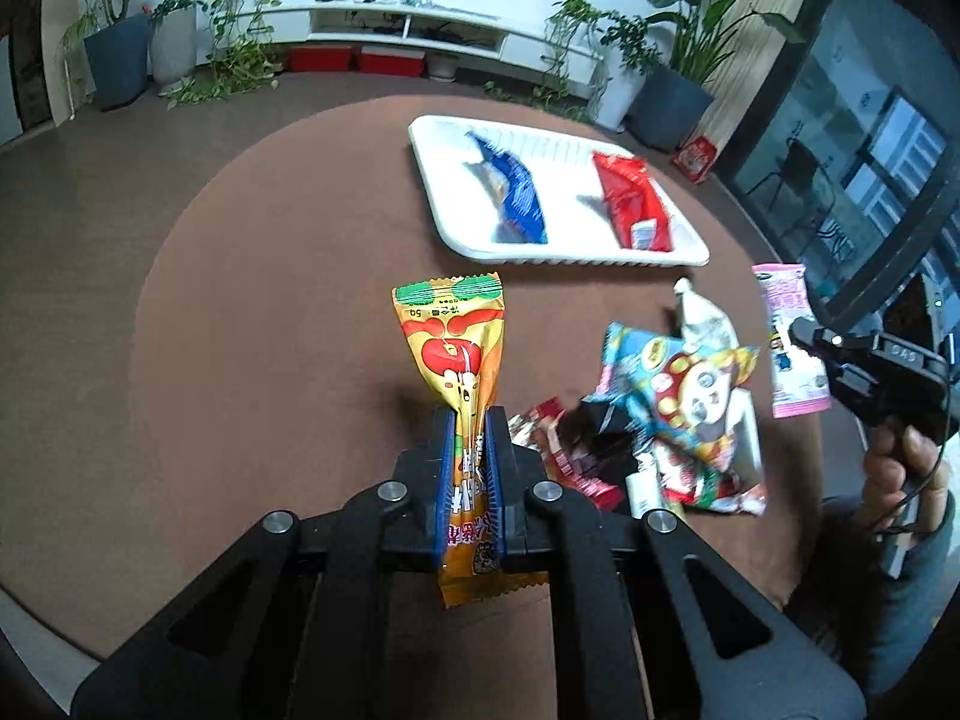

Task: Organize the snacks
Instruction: 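Carry the bar and pink packet to the tray and release them beside the others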

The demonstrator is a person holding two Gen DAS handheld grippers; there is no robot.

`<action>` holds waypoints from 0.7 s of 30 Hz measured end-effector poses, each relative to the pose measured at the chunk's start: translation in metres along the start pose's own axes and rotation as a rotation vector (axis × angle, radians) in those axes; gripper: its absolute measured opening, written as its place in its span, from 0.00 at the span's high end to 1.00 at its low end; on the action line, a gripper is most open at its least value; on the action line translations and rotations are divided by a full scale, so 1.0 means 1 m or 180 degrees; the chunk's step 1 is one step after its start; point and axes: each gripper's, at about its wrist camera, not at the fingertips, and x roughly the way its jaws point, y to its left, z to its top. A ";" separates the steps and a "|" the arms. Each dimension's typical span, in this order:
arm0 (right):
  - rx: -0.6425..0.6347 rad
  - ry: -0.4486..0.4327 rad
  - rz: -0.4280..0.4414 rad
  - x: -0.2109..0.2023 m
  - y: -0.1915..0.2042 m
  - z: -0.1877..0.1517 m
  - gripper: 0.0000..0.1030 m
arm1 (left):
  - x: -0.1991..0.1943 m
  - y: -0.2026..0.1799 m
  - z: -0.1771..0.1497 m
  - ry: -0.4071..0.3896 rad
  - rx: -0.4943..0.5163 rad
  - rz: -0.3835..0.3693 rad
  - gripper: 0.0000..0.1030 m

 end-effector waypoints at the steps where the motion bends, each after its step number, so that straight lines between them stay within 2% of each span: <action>1: -0.0026 -0.0020 -0.0006 -0.001 0.002 0.000 0.92 | -0.001 -0.002 0.002 -0.0017 0.0002 -0.0031 0.92; 6: -0.0255 -0.0177 -0.0103 -0.012 0.023 0.007 0.92 | -0.008 -0.019 0.028 -0.0152 0.0052 -0.0178 0.92; 14: -0.0614 -0.0370 -0.0137 -0.024 0.072 0.050 0.92 | -0.006 -0.049 0.098 -0.0363 0.0290 -0.0368 0.92; 16: -0.0704 -0.0378 -0.0135 -0.019 0.085 0.065 0.92 | 0.003 -0.051 0.120 -0.0346 0.0287 -0.0435 0.92; 21: -0.0917 -0.0172 -0.0198 0.024 0.115 0.100 0.92 | 0.031 -0.062 0.163 -0.0299 0.0325 -0.0470 0.92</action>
